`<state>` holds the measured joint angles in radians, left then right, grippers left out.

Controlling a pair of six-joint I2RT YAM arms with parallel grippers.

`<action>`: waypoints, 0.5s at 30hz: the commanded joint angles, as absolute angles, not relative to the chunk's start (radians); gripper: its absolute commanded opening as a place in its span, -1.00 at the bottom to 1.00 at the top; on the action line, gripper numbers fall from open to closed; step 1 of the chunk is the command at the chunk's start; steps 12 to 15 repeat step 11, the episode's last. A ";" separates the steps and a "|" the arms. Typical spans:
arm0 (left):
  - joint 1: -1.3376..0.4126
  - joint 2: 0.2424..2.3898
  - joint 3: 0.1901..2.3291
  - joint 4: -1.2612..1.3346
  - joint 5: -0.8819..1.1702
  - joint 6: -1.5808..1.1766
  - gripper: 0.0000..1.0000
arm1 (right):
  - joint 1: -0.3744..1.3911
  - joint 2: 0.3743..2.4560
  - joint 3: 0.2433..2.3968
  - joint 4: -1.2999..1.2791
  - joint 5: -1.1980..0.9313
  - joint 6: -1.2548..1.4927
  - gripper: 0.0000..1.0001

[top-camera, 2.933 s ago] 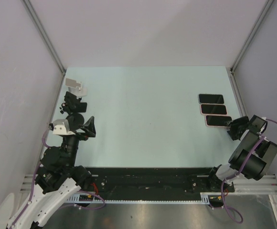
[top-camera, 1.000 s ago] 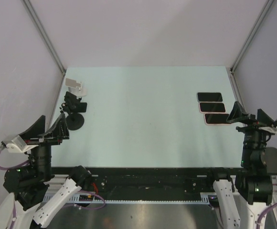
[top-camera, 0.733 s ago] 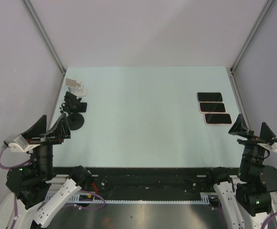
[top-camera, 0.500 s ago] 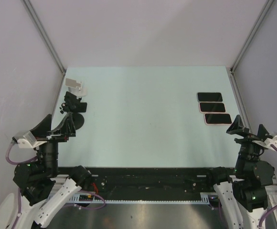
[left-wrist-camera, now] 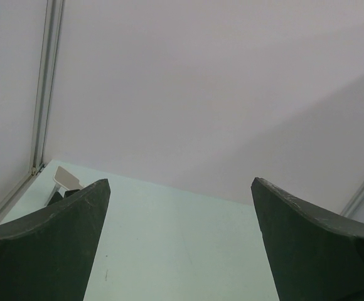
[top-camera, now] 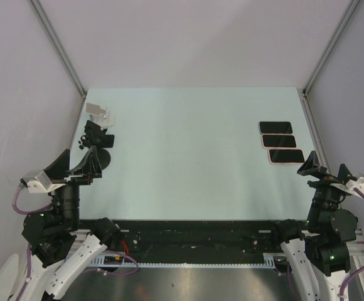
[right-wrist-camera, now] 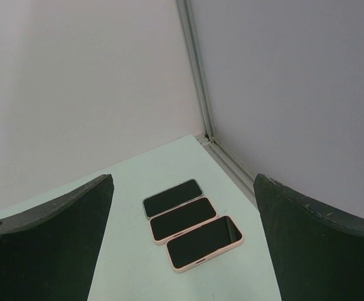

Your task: Remove the phone from the phone stand

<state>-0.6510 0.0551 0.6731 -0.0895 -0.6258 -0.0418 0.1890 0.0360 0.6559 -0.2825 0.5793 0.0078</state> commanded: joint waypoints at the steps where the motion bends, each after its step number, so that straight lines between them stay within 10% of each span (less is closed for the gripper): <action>1: -0.643 0.081 0.661 -0.055 -0.647 -0.003 1.00 | 0.195 0.029 0.653 -0.247 0.597 0.020 0.99; 15: -0.640 0.104 0.658 -0.038 -0.649 -0.003 1.00 | 0.199 0.029 0.653 -0.252 0.607 0.026 0.99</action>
